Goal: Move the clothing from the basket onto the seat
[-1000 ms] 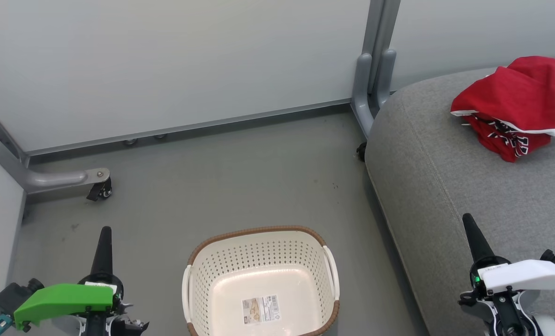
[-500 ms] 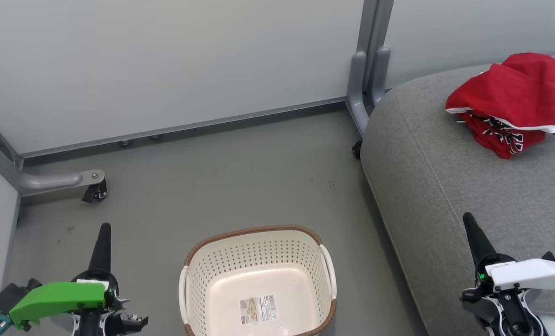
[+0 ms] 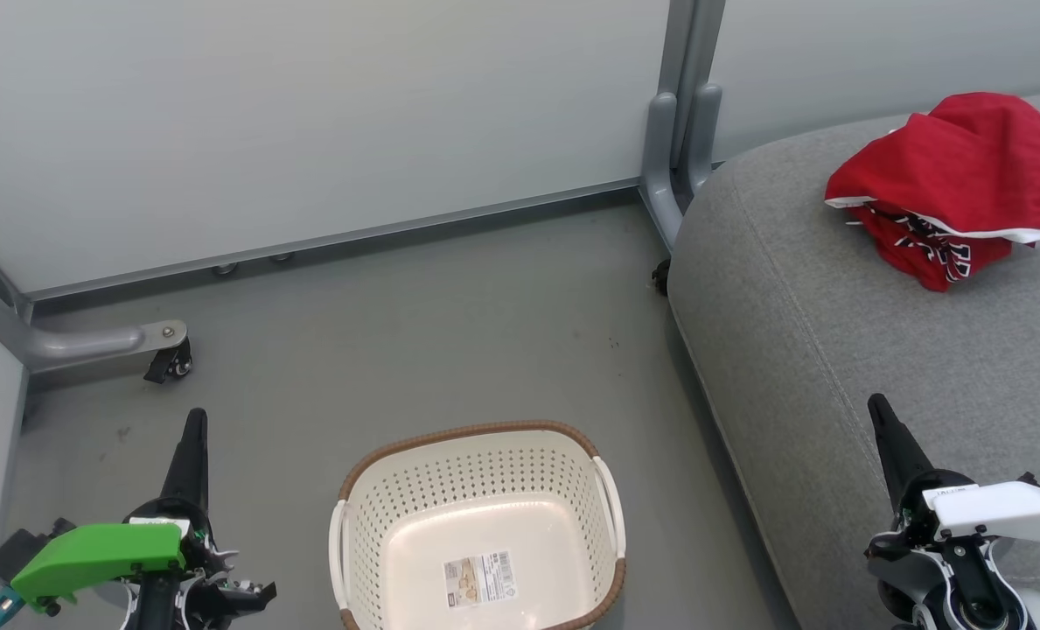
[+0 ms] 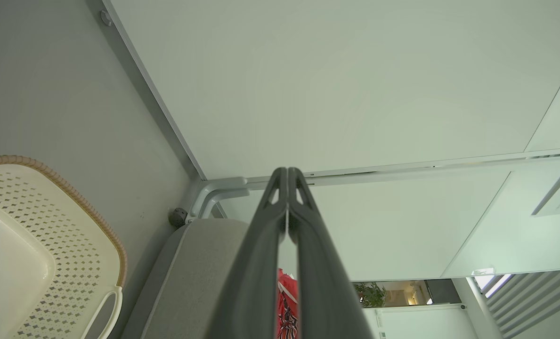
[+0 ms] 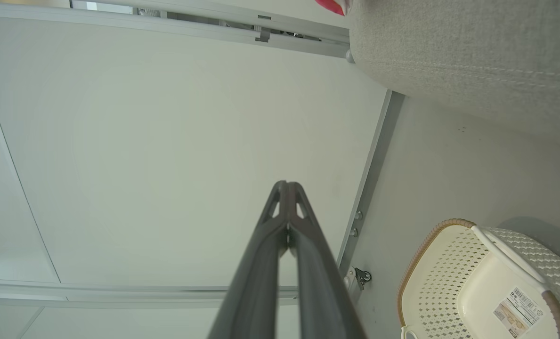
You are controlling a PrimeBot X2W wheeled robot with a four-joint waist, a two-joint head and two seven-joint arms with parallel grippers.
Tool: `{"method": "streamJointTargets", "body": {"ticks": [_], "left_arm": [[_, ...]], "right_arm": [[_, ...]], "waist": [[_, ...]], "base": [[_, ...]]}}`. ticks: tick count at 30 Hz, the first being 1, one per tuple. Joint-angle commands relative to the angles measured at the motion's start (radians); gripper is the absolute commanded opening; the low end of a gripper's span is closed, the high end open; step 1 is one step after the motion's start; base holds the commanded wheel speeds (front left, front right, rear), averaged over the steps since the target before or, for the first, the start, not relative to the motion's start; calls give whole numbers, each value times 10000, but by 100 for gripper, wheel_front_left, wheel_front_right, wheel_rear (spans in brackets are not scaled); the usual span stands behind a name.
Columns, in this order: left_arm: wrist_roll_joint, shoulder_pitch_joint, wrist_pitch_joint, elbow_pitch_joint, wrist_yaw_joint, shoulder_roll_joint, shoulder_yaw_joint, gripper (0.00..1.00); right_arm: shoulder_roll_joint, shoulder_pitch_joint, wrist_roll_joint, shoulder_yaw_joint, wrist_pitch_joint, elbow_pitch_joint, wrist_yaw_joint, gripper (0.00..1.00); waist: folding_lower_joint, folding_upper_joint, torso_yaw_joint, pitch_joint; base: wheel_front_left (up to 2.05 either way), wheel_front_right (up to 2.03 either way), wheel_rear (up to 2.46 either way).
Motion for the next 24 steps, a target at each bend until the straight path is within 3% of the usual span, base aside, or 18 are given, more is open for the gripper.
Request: {"method": "streamJointTargets", "body": {"ticks": [1,13,24], "left_arm": [[-237,-166,65,2,-55,55,58,0],[-1028,-238,276,24,-65,56,114,0],[-1010,-221,284,21,-64,55,109,0]], "right_arm": [[-51,-135,225,-50,59,30,1,0],[-48,-197,1046,-125,280,122,0,0],[-37,-194,1025,-136,294,122,0,0]], "waist": [[0,-1,-17,5],[0,-1,-136,37],[0,-1,-142,39]], "base": [[0,0,0],[0,0,0],[0,0,0]]}}
